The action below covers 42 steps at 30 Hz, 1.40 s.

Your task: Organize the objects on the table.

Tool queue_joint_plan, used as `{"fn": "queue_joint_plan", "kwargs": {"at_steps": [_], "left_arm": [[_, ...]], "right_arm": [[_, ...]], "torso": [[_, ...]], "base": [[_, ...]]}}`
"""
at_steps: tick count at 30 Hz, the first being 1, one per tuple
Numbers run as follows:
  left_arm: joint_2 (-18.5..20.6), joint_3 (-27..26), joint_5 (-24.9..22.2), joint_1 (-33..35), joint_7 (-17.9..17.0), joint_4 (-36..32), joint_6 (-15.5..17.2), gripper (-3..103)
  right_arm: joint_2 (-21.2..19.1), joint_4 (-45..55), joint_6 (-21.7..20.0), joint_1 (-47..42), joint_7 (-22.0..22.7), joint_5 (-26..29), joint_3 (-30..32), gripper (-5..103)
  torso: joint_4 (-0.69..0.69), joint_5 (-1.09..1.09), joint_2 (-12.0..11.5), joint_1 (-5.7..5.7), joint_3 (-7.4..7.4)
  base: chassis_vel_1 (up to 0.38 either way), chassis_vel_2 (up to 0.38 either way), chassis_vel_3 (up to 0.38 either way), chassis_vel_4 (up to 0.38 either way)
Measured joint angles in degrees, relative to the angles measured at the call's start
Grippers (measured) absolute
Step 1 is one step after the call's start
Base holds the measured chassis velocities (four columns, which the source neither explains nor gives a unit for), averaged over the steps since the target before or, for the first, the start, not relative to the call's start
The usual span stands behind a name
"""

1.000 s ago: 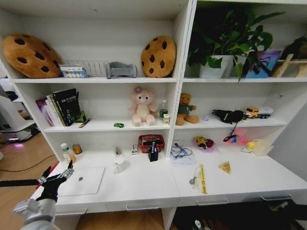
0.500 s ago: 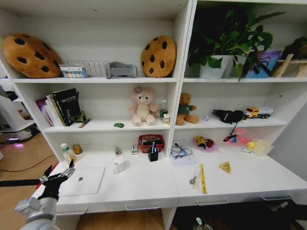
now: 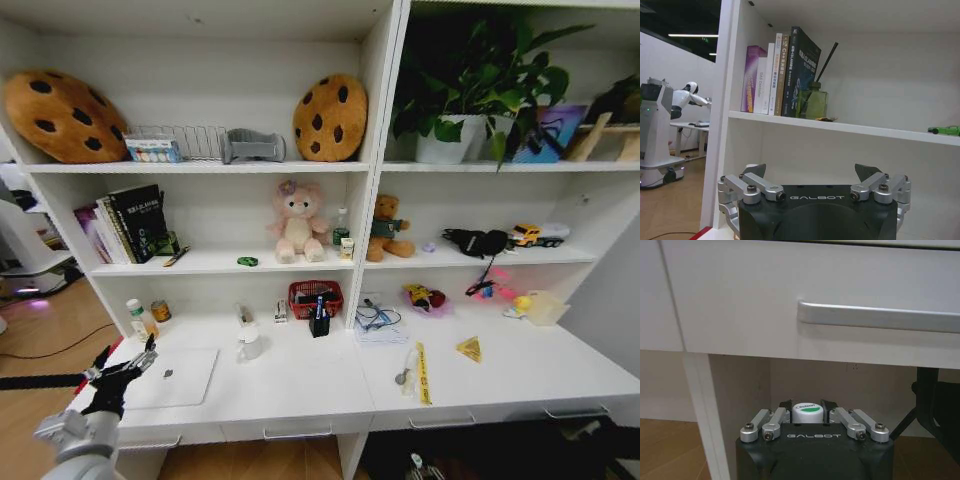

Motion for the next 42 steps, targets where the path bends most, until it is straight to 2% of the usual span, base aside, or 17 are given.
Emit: {"fn": "queue_joint_plan", "kwargs": {"at_steps": [4,9,22,40,42], "left_arm": [[0.33,0.07,0.02,0.01,-0.10,0.08,0.15,100],[0.91,0.09,0.03,0.11,-0.35,0.47,0.47,100],[1.74,0.99,0.21,-0.20,-0.80,1.40,0.76,100],[2.08,1.61,0.33,-0.84,-1.04,2.10,0.85,100],[1.91,1.61,0.41,-0.68,-1.04,2.09,0.85,100]], "right_arm": [[-0.28,-3.04,-0.03,2.68,-0.18,0.05,-0.46,29],[-0.10,-11.33,-0.02,9.39,-0.72,-0.90,-1.37,29],[1.52,-19.75,0.34,19.23,-1.54,-3.17,-2.16,29],[1.62,-23.07,0.32,22.85,-1.85,-4.51,-2.65,29],[1.46,-22.95,0.23,22.85,-1.77,-4.55,-2.64,32]], "torso": [[0.00,0.00,0.00,0.00,0.00],[0.00,0.00,0.00,0.00,0.00],[0.00,0.00,0.01,0.00,0.00],[-0.03,0.00,0.01,0.00,0.00],[-0.02,0.00,0.01,0.00,0.00]], "base": [[0.000,0.000,0.000,0.000],[0.000,0.000,0.000,0.000],[0.000,0.000,0.000,0.000],[0.000,0.000,0.000,0.000],[0.000,0.000,0.000,0.000]]}}
